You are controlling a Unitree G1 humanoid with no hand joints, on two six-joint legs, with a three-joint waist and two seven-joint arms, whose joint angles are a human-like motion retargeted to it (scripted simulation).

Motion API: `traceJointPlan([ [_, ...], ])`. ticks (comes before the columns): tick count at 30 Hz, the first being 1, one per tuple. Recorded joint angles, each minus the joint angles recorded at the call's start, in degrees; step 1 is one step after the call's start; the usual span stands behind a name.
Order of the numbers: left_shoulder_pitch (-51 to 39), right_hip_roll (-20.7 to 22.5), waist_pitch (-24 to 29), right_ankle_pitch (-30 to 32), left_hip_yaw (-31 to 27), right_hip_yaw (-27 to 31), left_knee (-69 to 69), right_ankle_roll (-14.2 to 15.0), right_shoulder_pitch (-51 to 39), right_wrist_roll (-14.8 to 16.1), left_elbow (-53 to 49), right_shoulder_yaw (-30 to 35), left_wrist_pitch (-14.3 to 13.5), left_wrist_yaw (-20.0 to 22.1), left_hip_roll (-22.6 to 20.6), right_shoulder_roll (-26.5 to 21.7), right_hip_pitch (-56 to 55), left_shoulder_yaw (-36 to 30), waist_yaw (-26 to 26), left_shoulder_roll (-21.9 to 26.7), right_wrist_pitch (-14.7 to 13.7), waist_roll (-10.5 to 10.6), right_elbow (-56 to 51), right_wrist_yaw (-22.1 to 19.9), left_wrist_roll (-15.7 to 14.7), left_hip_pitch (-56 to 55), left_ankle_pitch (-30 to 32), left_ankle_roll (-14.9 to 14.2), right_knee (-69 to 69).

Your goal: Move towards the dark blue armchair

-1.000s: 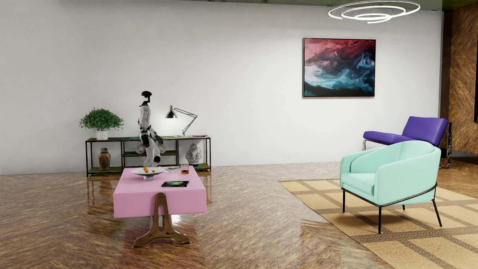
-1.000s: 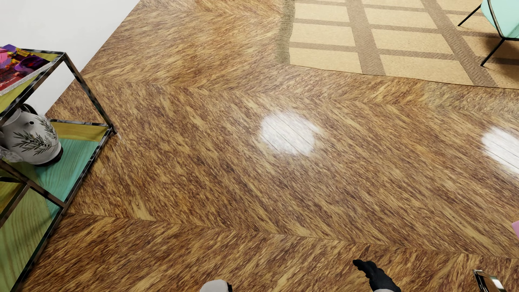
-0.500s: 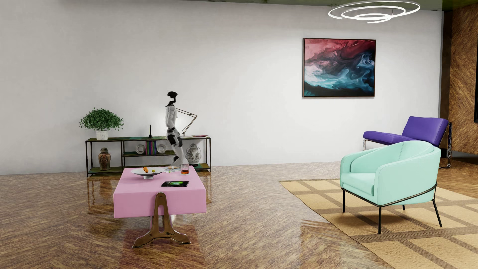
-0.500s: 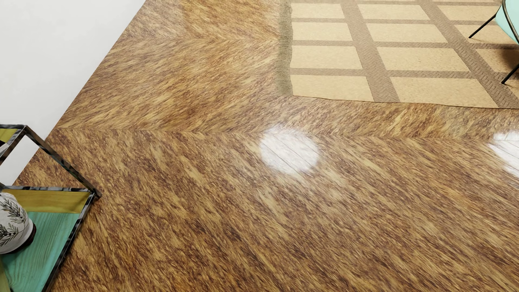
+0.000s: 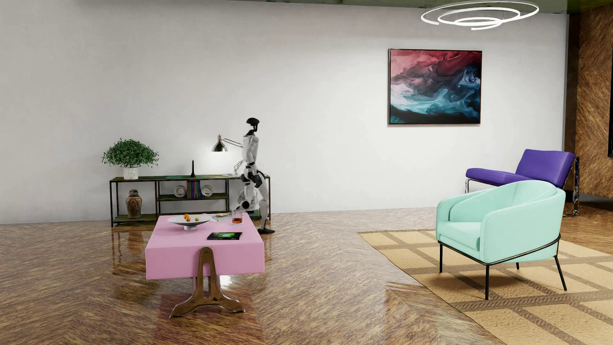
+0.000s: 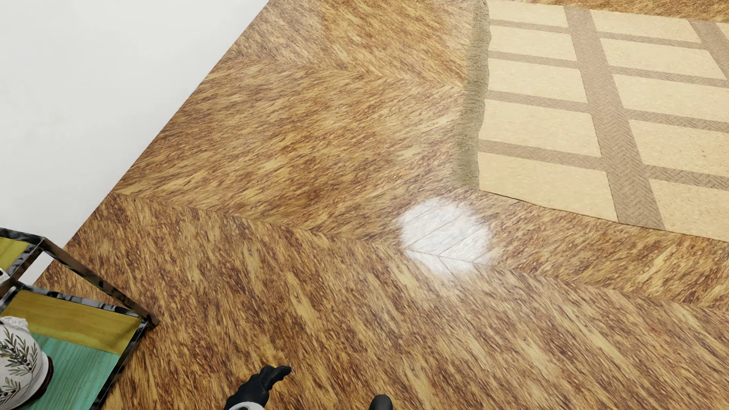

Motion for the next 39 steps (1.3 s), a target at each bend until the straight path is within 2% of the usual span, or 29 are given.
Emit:
traceJointPlan([
  [1, 0.8, -0.1, 0.3, -2.5, -1.7, -1.9, 11.7, 0.0, -1.3, 0.3, 4.3, -1.9, 2.2, -3.1, 1.8, 0.4, 2.2, -2.9, -0.2, 0.3, 0.5, 0.7, 0.3, -0.7, 1.2, -4.9, 6.7, -10.4, 1.3],
  [2, 1.5, -0.1, 0.5, -4.5, -0.6, -4.1, 22.9, 0.5, -3.3, -0.1, 7.5, -2.9, 2.9, -8.6, 4.4, 0.2, 5.2, -7.2, -0.7, 1.4, 0.9, 1.1, 0.2, -0.6, 3.4, -10.7, 12.7, -14.0, 1.2],
  [3, 2.0, 0.0, 0.8, -6.4, 0.7, -5.8, 31.4, 1.2, -5.0, -0.4, 9.2, -3.6, 2.7, -13.7, 9.2, -0.3, 8.1, -10.0, -0.6, 2.9, 0.6, 1.4, -0.2, -0.8, 4.9, -16.2, 12.3, -14.5, 1.0],
  [4, 3.2, 0.2, 1.0, -8.1, 0.8, -6.7, 37.0, 2.1, -6.8, -0.3, 9.5, -4.4, 3.0, -15.8, 13.3, -1.0, 10.7, -9.6, 0.1, 3.8, 0.1, 1.8, -1.0, -1.9, 5.0, -21.4, 8.9, -12.3, 0.9],
  [5, 5.1, 0.4, 1.2, -9.3, 1.2, -7.0, 39.5, 2.9, -7.9, -0.3, 8.8, -5.1, 3.6, -13.1, 15.8, -2.1, 13.3, -5.9, 1.2, 3.8, -1.2, 2.2, -1.7, -3.0, 3.4, -26.3, 7.5, -6.0, 0.4],
  [6, 7.1, 0.6, 1.3, -10.5, 1.6, -6.9, 39.1, 3.9, -9.5, 0.0, 7.5, -5.4, 4.1, -7.7, 17.4, -3.0, 15.4, -0.3, 2.6, 2.9, -2.3, 2.3, -2.8, -3.6, 0.8, -30.6, 6.5, -2.9, 0.4],
  [8, 11.1, 0.2, 1.3, -13.7, 0.8, -6.2, 31.1, 6.0, -12.1, 0.5, 5.4, -4.5, 3.5, 2.7, 16.4, -5.6, 18.7, 9.3, 5.3, 1.4, -4.4, 2.2, -6.1, -4.2, -2.8, -37.6, 2.6, -1.4, 2.1],
  [10, 13.8, 0.0, 0.9, -16.7, 1.3, -5.2, 12.7, 8.4, -14.1, 1.1, 5.2, -3.0, 3.4, 6.5, 15.8, -8.2, 22.0, 12.8, 7.0, 0.2, -6.2, 1.9, -9.8, -4.4, -2.5, -40.5, 4.3, -1.7, 3.2],
  [12, 15.5, -0.2, 0.1, -18.3, 1.7, -3.7, -15.2, 11.3, -15.8, 2.4, 6.8, -1.9, 3.6, 1.7, 14.2, -10.0, 26.4, 12.1, 8.0, -0.9, -6.1, 1.5, -12.7, -4.6, -1.1, -37.4, 9.6, -3.2, 1.9],
  [13, 16.4, -0.7, -0.2, -18.4, 2.4, -2.7, -25.7, 12.6, -16.6, 3.0, 7.4, -1.2, 3.7, -2.5, 13.4, -10.5, 28.7, 11.4, 8.2, -1.6, -5.9, 1.3, -13.5, -4.6, -0.2, -35.0, 8.6, -7.7, 1.5],
  [14, 16.5, -1.9, -0.2, -18.2, 4.2, -1.6, -26.3, 14.1, -17.6, 3.5, 7.9, -0.6, 4.2, -6.6, 13.0, -11.1, 30.4, 10.7, 8.2, -2.5, -5.4, 1.0, -13.8, -4.7, 0.8, -34.1, 9.7, -10.9, 2.0],
  [15, 15.9, -3.9, -0.2, -17.3, 4.9, -0.7, -24.8, 15.3, -17.6, 4.4, 8.6, -0.9, 4.6, -9.4, 11.3, -11.3, 31.7, 10.2, 8.4, -3.5, -4.9, 0.5, -14.2, -5.1, 1.9, -33.2, 15.1, -3.0, 3.6],
  [16, 15.0, -7.0, -0.2, -14.6, 5.9, 0.5, -22.8, 16.0, -16.1, 4.5, 9.7, -1.5, 5.3, -10.0, 9.0, -11.2, 32.5, 9.9, 8.7, -4.7, -4.3, -0.2, -14.7, -5.9, 3.4, -31.5, 14.8, 2.0, 6.4],
  [17, 14.0, -10.9, -0.1, -10.4, 7.6, 1.7, -20.9, 15.6, -14.4, 4.9, 10.6, -2.3, 6.1, -9.6, 7.0, -10.3, 31.8, 10.3, 9.0, -6.0, -3.2, -1.2, -14.4, -6.8, 4.7, -29.5, 11.3, 3.0, 12.2],
  [18, 13.2, -15.2, 0.0, -3.1, 9.6, 4.0, -20.0, 13.4, -12.9, 4.4, 10.9, -1.3, 6.6, -8.2, 5.3, -9.7, 28.9, 11.0, 9.2, -7.1, -1.9, -2.3, -13.0, -6.9, 6.2, -26.8, 8.1, 3.3, 20.7],
  [19, 12.1, -19.7, 0.1, 4.6, 11.8, 6.4, -20.8, 11.4, -13.1, 3.5, 10.3, 1.9, 6.9, -6.6, 3.9, -9.8, 24.3, 12.4, 9.2, -8.2, -0.9, -3.4, -10.1, -4.8, 6.6, -23.6, 5.7, 3.9, 30.4],
  [20, 11.2, -24.1, 0.3, 10.4, 13.7, 9.2, -23.0, 7.2, -13.4, 2.1, 9.1, 6.3, 6.1, -5.2, 2.2, -10.4, 18.7, 13.3, 8.7, -8.8, -1.1, -4.6, -7.4, -0.5, 6.7, -19.7, 4.2, 4.3, 39.8],
  [21, 9.9, -26.2, 0.6, 5.8, 15.0, 12.0, -22.8, 5.1, -13.4, 0.5, 8.1, 9.7, 4.6, -4.4, 0.6, -11.4, 13.3, 12.8, 7.9, -8.6, -2.2, -5.7, -5.6, 4.0, 7.1, -17.5, 2.1, 4.6, 46.6],
  [22, 7.7, -25.2, 1.0, 1.1, 15.4, 15.1, -21.8, 4.3, -12.1, 0.2, 7.6, 10.2, 3.6, -4.5, -0.7, -11.0, 8.2, 11.5, 6.9, -7.7, -2.7, -6.6, -5.2, 5.7, 7.7, -15.8, -0.1, 4.7, 51.2],
  [24, 2.8, -20.2, 1.3, -3.7, 14.7, 18.3, -19.7, 5.5, -6.9, 1.6, 6.2, 8.0, 2.2, -5.0, -2.1, -8.0, -0.1, 10.5, 5.1, -5.1, -2.1, -7.2, -5.9, 2.1, 8.5, -12.8, -4.4, 4.3, 51.5],
  [26, -0.7, -15.8, 1.2, -7.9, 13.7, 16.9, -18.2, 6.7, -2.4, 1.7, 1.5, 7.7, -0.2, -2.2, -2.7, -6.2, -5.6, 12.8, 3.5, -3.8, -2.0, -7.0, -5.5, -0.6, 6.0, -10.0, -7.9, 4.4, 41.5],
  [28, -2.6, -11.2, 0.7, -7.5, 12.6, 13.9, -19.2, 6.7, -0.4, 1.3, -4.0, 8.7, -3.4, 2.4, -3.2, -5.4, -8.2, 13.7, 2.2, -2.0, -1.6, -6.4, -2.2, 0.7, 2.9, -6.4, -10.4, 4.3, 24.5],
  [30, -4.3, -6.7, 0.0, -2.0, 11.3, 10.2, -21.7, 9.5, 1.0, 0.2, -7.3, 9.7, -5.0, 4.7, -3.6, -4.9, -8.8, 12.5, 1.7, -0.2, -1.5, -5.8, 0.5, 3.2, 1.1, -2.5, -11.8, 3.9, 5.2],
  [32, -5.1, -5.0, -0.5, -1.5, 10.3, 2.1, -22.9, 16.6, 2.0, -1.5, -8.6, 10.7, -4.8, 4.7, -4.3, -5.4, -8.3, 11.7, 1.9, 0.1, -1.3, -5.1, 2.2, 4.9, -0.7, 1.3, -13.1, 3.7, -6.0],
  [33, -4.9, -5.3, -0.7, 0.4, 9.7, -0.4, -22.4, 14.4, 2.3, -1.7, -8.5, 10.5, -4.4, 4.8, -4.4, -5.6, -8.3, 11.4, 1.9, -0.2, -1.3, -4.8, 2.4, 5.2, -1.4, 3.2, -13.5, 3.7, -4.0],
  [35, -3.3, -4.3, -1.1, 2.8, 7.2, -3.2, -19.9, -1.6, 2.7, -1.3, -6.1, 8.2, -3.0, 4.4, -2.6, -4.8, -4.6, 9.4, 1.4, -0.9, -1.1, -3.7, 2.1, 4.6, -1.1, 6.3, -11.6, 2.7, -3.3],
  [36, -2.0, -3.4, -1.2, 2.3, 6.0, -4.4, -15.6, -4.6, 2.4, -0.8, -4.0, 6.1, -2.0, 4.1, -0.6, -4.0, -2.1, 8.2, 1.1, -1.4, -0.5, -2.7, 1.9, 3.5, -1.2, 6.2, -8.5, 1.9, -3.2],
  [37, -0.2, -2.3, -1.1, 0.0, 4.8, -5.3, -7.5, -4.3, 1.3, -0.1, -1.4, 3.7, -0.9, 3.2, 1.8, -3.1, -0.1, 6.7, 0.8, -1.5, 0.0, -1.7, 2.3, 2.1, -0.8, 3.9, -3.2, -1.3, -2.0],
  [39, 2.6, -0.7, -0.6, -4.7, 0.0, -7.9, 15.1, -4.0, -2.3, -0.6, 5.1, -0.3, 1.8, -2.8, 5.9, -1.7, 4.2, -0.6, 0.2, -0.2, 1.7, -0.2, 3.3, 0.7, 2.1, -5.7, 9.3, -13.6, 0.0],
])
